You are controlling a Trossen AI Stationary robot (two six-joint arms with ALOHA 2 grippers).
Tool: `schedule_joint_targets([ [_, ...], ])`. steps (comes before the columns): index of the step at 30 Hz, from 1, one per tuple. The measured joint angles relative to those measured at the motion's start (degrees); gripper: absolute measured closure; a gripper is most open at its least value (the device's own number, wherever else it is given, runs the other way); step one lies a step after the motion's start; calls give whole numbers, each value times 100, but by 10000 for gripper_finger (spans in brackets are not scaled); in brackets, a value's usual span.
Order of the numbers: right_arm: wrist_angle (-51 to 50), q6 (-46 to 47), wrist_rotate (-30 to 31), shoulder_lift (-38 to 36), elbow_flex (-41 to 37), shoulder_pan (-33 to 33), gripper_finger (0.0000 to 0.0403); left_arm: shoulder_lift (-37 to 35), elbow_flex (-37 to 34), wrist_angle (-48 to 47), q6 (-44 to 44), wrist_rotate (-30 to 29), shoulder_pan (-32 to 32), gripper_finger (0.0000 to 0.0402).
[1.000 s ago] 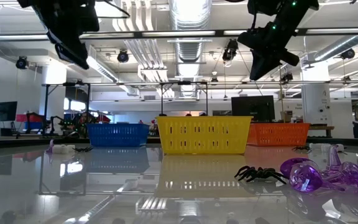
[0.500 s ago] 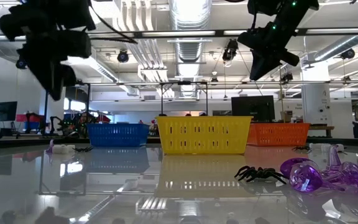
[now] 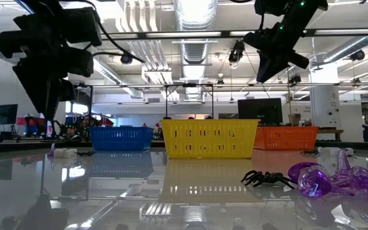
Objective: Sort Halloween decoration
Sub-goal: Put the purple witch hat toy into the blue bin
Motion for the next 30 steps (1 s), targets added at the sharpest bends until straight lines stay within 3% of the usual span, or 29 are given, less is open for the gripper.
schedule_joint_targets([
  [14,-25,-2,1,0,-2,0,355,1199,-52,641,-30,-9,2,264],
  [30,-46,-52,-37,0,-2,0,355,1534,-47,762,-87,-108,4,264],
])
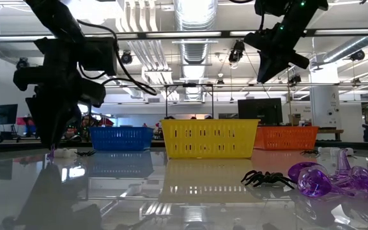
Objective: Sort Halloween decoration
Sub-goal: Put the purple witch hat toy into the blue bin
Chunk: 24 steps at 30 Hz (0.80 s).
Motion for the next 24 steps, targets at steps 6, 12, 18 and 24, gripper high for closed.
schedule_joint_targets([
  [6,-1,-7,0,0,0,0,355,1,0,37,0,-35,0,271],
  [12,-4,-15,0,0,0,0,355,192,1,100,0,-41,4,304],
  [18,-4,-16,0,0,0,0,355,395,10,109,0,-26,7,351],
  [24,-7,-15,0,0,0,0,355,228,-2,105,0,-49,4,395],
])
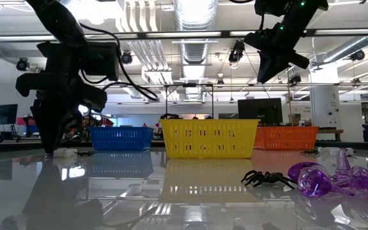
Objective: Sort Halloween decoration
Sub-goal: Put the purple witch hat toy into the blue bin
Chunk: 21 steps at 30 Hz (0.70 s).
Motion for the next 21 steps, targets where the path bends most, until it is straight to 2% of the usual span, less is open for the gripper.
schedule_joint_targets([
  [14,0,-24,0,0,0,0,355,-138,-3,15,43,436,-4,401],
  [21,0,-24,0,0,0,0,355,-518,-3,-50,27,456,13,402],
])
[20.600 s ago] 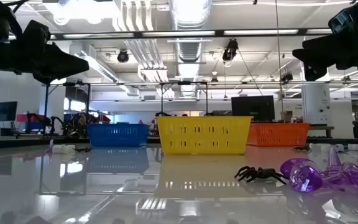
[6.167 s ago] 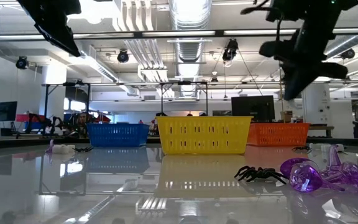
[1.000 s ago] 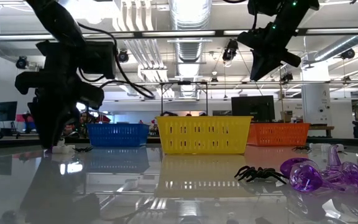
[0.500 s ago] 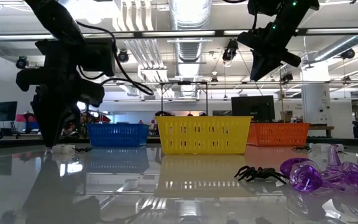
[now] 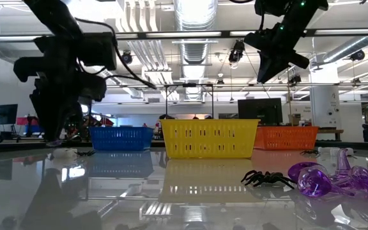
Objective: Sort Halloween decoration
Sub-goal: Put the purple witch hat toy into the blue bin
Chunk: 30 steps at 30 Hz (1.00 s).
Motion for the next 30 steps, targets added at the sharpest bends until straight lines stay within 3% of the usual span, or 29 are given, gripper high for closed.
schedule_joint_targets([
  [12,7,42,2,0,0,0,355,-717,460,-141,-148,-1297,538,401],
  [20,9,42,2,0,0,0,355,-817,961,16,329,-1651,1299,401],
  [30,9,44,4,0,0,0,355,-603,992,344,1035,-1614,2455,401],
])
